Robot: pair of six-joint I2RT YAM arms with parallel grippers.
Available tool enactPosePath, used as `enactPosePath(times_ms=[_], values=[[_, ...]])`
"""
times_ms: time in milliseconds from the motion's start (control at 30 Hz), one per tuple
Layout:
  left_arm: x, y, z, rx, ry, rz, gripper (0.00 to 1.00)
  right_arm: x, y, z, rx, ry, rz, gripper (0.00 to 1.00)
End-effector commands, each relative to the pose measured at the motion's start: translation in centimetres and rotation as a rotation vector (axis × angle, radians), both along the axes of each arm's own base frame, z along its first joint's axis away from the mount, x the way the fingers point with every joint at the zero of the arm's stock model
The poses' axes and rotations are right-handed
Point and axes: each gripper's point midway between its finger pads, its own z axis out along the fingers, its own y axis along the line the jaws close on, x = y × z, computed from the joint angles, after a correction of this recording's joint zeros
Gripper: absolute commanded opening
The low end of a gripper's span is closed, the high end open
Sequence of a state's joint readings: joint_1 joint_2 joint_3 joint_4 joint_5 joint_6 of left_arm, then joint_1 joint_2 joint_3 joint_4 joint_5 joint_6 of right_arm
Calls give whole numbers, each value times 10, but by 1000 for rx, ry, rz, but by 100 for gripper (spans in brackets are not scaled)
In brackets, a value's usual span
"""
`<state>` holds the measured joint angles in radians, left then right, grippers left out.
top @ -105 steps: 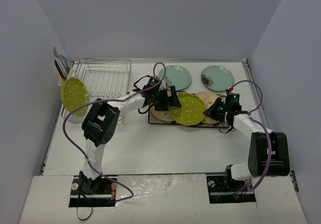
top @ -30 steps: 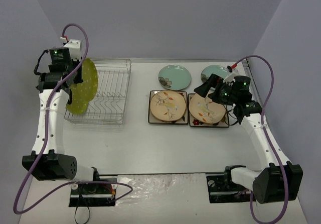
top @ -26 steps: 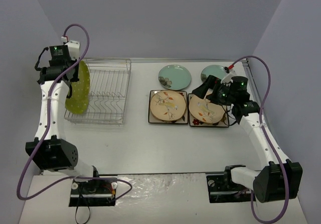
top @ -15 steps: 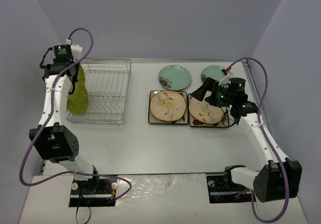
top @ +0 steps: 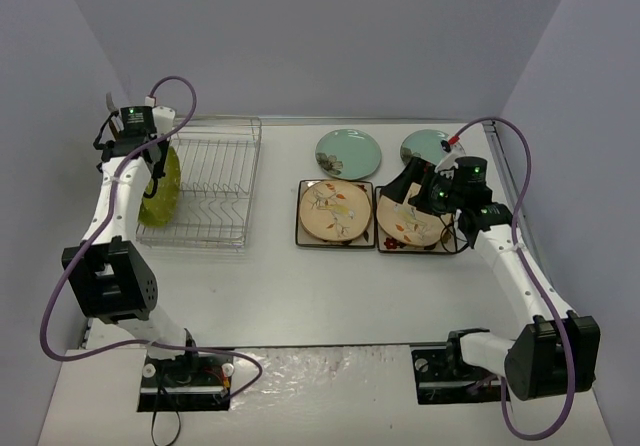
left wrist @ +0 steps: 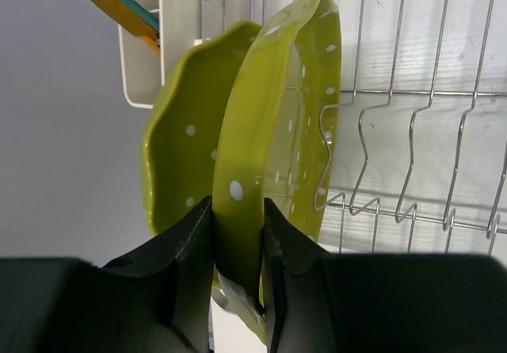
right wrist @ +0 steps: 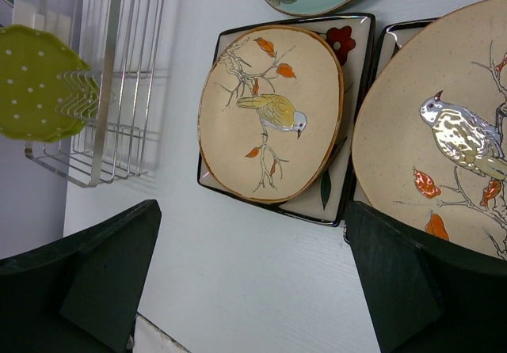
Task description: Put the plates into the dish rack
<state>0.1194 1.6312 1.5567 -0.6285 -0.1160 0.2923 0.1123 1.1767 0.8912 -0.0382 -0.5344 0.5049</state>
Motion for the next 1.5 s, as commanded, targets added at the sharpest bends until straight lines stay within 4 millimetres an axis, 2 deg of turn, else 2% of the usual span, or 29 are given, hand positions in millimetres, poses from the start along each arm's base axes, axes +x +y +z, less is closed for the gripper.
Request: enactPosePath(times_ms=[0,67,267,433,467,533,767,867,1000,1133,1233,1300,1467], values=[[24,10,51,28,-219,36,0,8,-1,6,-2,-41,-14,100],[24,10,44,23,-212,48,3,8,-5,4,-9,-40,-32,100],[19,12,26,18,-189,71,30,8,-20,-1,-13,-26,-107,100],[17,11,20,10,-185,80,44,9,-30,-3,-29,-30,-167,100],[15,10,19,0,-180,83,51,9,-38,-7,-47,-28,-210,100],[14,8,21,-10,-183,85,63,4,-47,-18,-67,18,-253,100],[2,-4,50,-106,-250,127,94,-7,-92,-54,-186,136,-466,99],[-4,-24,64,-201,-291,115,97,-15,-107,-77,-214,205,-535,97],[-17,-52,73,-293,-300,106,97,-21,-122,-97,-203,269,-600,90],[-32,-110,76,-396,-280,4,97,-22,-134,-113,-226,291,-622,81],[-47,-157,71,-495,-252,-90,97,-18,-136,-121,-208,293,-619,76],[-58,-180,66,-561,-225,-137,97,-12,-131,-122,-174,271,-597,75],[-78,-212,58,-657,-193,-192,97,-2,-128,-127,-132,218,-579,68]])
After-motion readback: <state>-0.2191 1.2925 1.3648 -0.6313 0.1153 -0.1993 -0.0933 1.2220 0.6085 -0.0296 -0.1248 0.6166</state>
